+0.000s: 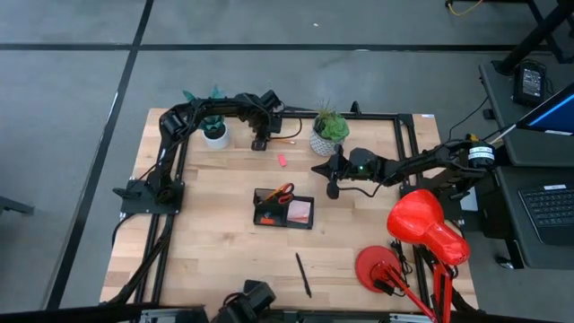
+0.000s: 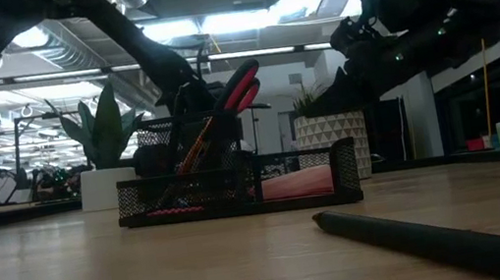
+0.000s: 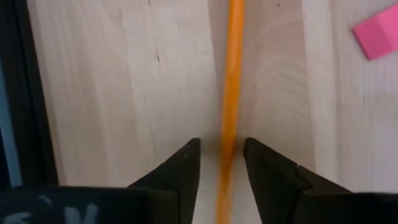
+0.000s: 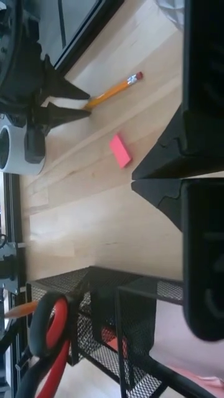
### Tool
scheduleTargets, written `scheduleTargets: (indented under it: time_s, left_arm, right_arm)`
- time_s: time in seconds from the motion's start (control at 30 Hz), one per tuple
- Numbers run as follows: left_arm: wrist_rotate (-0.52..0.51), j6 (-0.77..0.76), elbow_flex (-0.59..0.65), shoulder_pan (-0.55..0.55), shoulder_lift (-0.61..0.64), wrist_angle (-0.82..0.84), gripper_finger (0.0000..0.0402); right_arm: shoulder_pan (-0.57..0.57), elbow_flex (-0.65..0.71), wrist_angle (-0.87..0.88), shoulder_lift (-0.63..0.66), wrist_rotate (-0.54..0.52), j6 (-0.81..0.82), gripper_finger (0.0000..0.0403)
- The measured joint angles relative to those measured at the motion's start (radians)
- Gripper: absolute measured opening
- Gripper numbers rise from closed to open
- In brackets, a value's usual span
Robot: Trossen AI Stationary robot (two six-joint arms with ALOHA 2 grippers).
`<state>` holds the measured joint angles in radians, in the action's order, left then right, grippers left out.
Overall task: Pick and place office supplies into organizer
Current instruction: Put the orange pencil into the desk organizer
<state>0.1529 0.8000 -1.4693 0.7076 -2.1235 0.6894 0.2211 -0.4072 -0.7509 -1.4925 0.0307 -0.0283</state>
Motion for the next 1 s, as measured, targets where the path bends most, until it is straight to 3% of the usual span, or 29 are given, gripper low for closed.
scheduleTargets:
  time_s: [0.5, 0.73, 1.0]
  left_arm:
    - [-0.057, -0.081, 0.002, -0.015, 0.000, 0.057, 0.0063]
    - [-0.061, -0.080, 0.005, -0.015, 0.000, 0.053, 0.0012]
    - [-0.078, -0.064, 0.006, -0.016, 0.010, 0.051, 0.0008]
  right_arm:
    - [0.000, 0.000, 0.001, 0.000, 0.000, 0.027, 0.0000]
    - [-0.003, 0.000, 0.010, 0.000, 0.000, 0.032, 0.0000]
    - [-0.002, 0.000, 0.032, 0.000, 0.000, 0.049, 0.0000]
